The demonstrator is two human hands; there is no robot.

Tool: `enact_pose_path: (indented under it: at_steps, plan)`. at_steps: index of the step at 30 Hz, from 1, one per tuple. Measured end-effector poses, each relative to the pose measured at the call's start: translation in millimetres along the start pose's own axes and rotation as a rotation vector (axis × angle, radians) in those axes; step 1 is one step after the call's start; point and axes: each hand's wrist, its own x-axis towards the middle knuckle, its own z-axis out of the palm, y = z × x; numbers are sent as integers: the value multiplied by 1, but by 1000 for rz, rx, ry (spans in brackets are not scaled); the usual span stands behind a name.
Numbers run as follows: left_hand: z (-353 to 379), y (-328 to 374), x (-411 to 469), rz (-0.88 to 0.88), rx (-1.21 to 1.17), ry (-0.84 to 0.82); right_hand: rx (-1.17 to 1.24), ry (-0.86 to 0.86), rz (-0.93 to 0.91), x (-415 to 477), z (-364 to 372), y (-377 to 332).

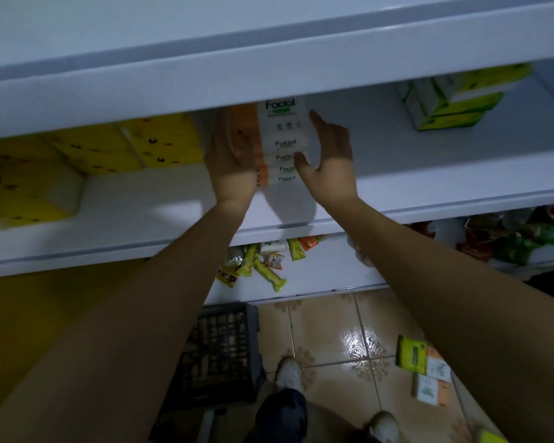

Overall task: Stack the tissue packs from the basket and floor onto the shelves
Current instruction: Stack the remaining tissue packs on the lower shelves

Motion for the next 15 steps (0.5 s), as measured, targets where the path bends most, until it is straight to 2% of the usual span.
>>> enact_pose_path:
  at_steps: [2,7,10,13,15]
  plan:
    - [2,-5,-9,-4,23,28,-38,-29,6,-10,-12,8]
    - [6,-4,-79,-150,242,70,-67,-107,-33,-60,-48,34]
    - [15,-8,-138,-85,306,59,-117,-177,-7,-102,-75,59]
    - [38,-13,-212,36,332,-74,-186,-244,30,-157,-102,94]
    - [63,-23,-266,7,320,-263,-212,-284,96,-202,-122,127]
